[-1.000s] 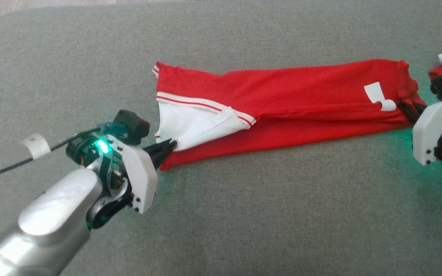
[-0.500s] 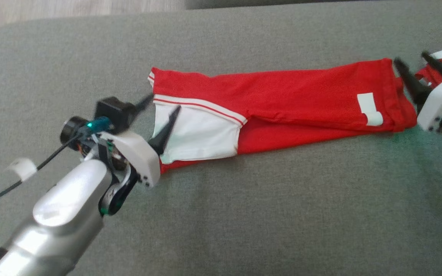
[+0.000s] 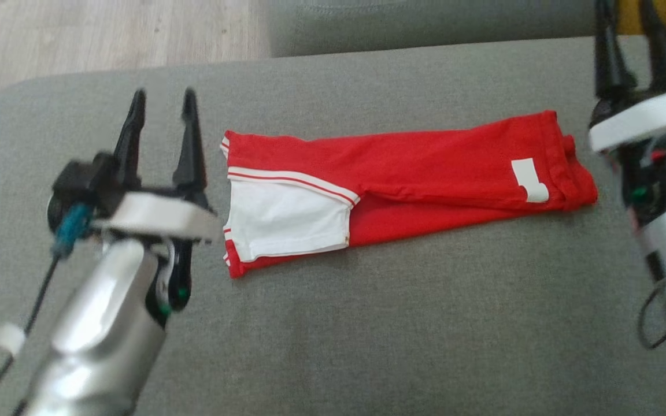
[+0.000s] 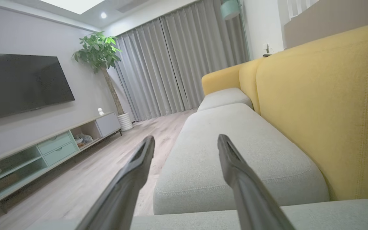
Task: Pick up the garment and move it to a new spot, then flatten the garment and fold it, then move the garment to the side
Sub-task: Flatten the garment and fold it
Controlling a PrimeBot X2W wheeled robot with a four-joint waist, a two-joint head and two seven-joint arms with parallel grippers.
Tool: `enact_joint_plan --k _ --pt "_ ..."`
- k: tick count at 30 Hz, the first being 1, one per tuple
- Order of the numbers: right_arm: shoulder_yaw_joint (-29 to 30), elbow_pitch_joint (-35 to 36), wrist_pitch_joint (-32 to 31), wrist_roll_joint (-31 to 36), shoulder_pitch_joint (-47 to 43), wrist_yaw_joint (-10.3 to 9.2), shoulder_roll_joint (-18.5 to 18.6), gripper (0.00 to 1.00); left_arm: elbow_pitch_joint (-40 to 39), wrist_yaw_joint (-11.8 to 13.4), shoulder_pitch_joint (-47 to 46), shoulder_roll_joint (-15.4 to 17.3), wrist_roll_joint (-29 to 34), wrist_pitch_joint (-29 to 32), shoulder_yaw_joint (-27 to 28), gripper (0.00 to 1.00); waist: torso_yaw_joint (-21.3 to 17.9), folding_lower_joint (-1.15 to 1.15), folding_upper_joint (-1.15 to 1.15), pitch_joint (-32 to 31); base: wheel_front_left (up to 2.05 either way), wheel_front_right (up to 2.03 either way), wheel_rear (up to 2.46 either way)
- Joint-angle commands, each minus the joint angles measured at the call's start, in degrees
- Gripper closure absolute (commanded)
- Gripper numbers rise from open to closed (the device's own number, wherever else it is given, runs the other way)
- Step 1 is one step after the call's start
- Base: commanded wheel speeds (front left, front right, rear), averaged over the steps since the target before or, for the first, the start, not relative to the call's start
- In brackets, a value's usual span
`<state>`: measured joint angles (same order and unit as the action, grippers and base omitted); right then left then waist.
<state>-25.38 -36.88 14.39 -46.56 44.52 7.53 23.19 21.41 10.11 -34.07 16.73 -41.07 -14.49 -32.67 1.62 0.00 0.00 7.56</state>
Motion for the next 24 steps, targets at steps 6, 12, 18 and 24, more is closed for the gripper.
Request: enact_joint_plan --k 6,12,18,24 --pt "15.85 10.72 0.59 16.67 -16.95 -0.04 -13.25 0.00 -5.87 0.91 11.54 -3.04 9.22 -0.50 11.10 0.00 0.15 0.00 0.00 -1.67 0.00 0.00 0.00" --pt "19.69 15.64 0.60 27.45 -29.18 -0.04 -18.86 0.00 -7.75 -1.67 20.84 -8.46 15.50 -0.50 16.93 0.00 0.32 0.00 0.00 -1.88 0.00 0.00 0.00" --pt "20.43 17.53 0.60 29.47 -32.03 -0.04 -19.95 0.00 -7.31 -4.70 22.44 -10.95 19.49 -0.51 20.02 0.00 0.77 0.00 0.00 -1.35 0.00 0.00 0.00" --pt "22.53 17.79 0.26 31.79 -28.64 -0.04 -20.19 0.00 -6.87 -7.35 20.21 -12.53 22.85 -0.51 21.97 0.00 1.47 0.00 0.00 1.33 0.00 0.00 0.00"
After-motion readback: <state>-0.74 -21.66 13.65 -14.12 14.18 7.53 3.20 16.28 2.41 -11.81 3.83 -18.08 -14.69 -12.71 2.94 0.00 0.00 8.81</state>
